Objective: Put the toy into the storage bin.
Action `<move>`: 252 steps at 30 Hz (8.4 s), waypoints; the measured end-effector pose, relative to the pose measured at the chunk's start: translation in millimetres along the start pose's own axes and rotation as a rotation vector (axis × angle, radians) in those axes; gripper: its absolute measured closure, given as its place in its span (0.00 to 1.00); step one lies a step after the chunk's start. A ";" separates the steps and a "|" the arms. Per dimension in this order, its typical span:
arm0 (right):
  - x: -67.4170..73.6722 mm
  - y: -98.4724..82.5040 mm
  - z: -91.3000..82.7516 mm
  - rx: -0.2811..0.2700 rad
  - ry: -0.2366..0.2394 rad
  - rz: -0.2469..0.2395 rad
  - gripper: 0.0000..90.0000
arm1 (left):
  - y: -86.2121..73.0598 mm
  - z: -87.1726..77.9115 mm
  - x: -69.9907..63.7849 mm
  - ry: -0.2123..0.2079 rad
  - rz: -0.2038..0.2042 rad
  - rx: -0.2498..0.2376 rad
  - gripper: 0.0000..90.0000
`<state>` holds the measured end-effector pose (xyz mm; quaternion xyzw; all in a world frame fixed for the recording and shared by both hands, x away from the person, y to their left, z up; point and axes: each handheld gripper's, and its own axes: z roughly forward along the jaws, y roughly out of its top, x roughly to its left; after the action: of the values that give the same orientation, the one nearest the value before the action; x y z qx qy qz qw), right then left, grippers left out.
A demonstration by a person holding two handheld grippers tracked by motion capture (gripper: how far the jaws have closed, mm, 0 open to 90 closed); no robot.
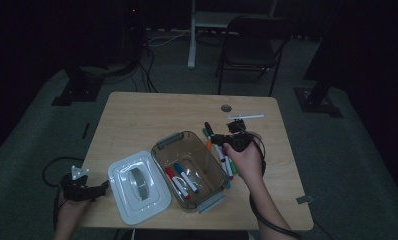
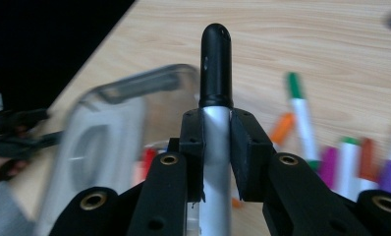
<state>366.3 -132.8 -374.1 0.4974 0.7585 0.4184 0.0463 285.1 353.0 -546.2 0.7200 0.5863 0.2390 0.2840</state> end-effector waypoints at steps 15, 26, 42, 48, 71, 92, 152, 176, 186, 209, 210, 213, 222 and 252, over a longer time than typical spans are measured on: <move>75.9 -8.9 47.5 0.145 0.132 -0.126 0.86 | 0.1 -0.1 0.1 -0.001 0.000 0.002 0.02; 94.0 -25.4 89.1 0.248 0.125 -0.143 0.86 | 0.0 0.0 0.0 0.000 0.000 0.000 0.02; 91.4 -30.4 123.3 0.396 0.069 -0.153 0.86 | 0.0 0.0 0.1 0.000 0.002 0.000 0.02; 87.0 -32.8 137.8 0.452 0.047 -0.150 0.86 | 0.0 -0.1 0.0 0.000 0.000 0.001 0.02; 81.7 -30.5 108.2 0.418 0.059 -0.224 0.77 | 0.0 0.0 0.0 0.000 0.000 0.000 0.02; -34.7 -26.1 -5.0 0.114 -0.075 -0.075 0.64 | 0.0 -0.1 -0.1 0.000 0.000 0.001 0.02; -157.9 -48.9 10.2 0.113 -0.360 0.277 0.86 | 0.0 -0.1 -0.1 0.000 -0.001 0.001 0.02; 25.1 1.1 1.3 0.072 0.056 -0.082 0.86 | 0.1 -0.1 0.0 0.000 0.000 0.002 0.02; 65.3 -6.7 41.7 0.169 0.109 -0.145 0.86 | 0.0 -0.1 0.0 0.000 0.000 0.002 0.02; 91.1 -31.0 122.9 0.434 0.090 -0.184 0.85 | 0.0 0.0 -0.1 0.000 -0.002 0.000 0.02; 91.7 -32.4 125.9 0.446 0.085 -0.189 0.85 | 0.0 0.0 -0.1 0.000 -0.002 0.000 0.02; 93.0 -36.3 133.0 0.473 0.076 -0.198 0.85 | 0.0 0.0 -0.1 0.000 -0.002 0.000 0.02; 93.0 -44.5 143.7 0.545 0.046 -0.214 0.85 | 0.0 0.0 -0.1 0.000 -0.001 0.001 0.02; 53.9 -18.5 63.2 0.347 0.102 -0.207 0.68 | 0.0 0.0 0.0 0.000 0.000 0.000 0.02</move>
<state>356.8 -55.7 -408.8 0.3957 0.8677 0.2989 -0.0357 285.1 353.0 -546.2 0.7200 0.5864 0.2392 0.2838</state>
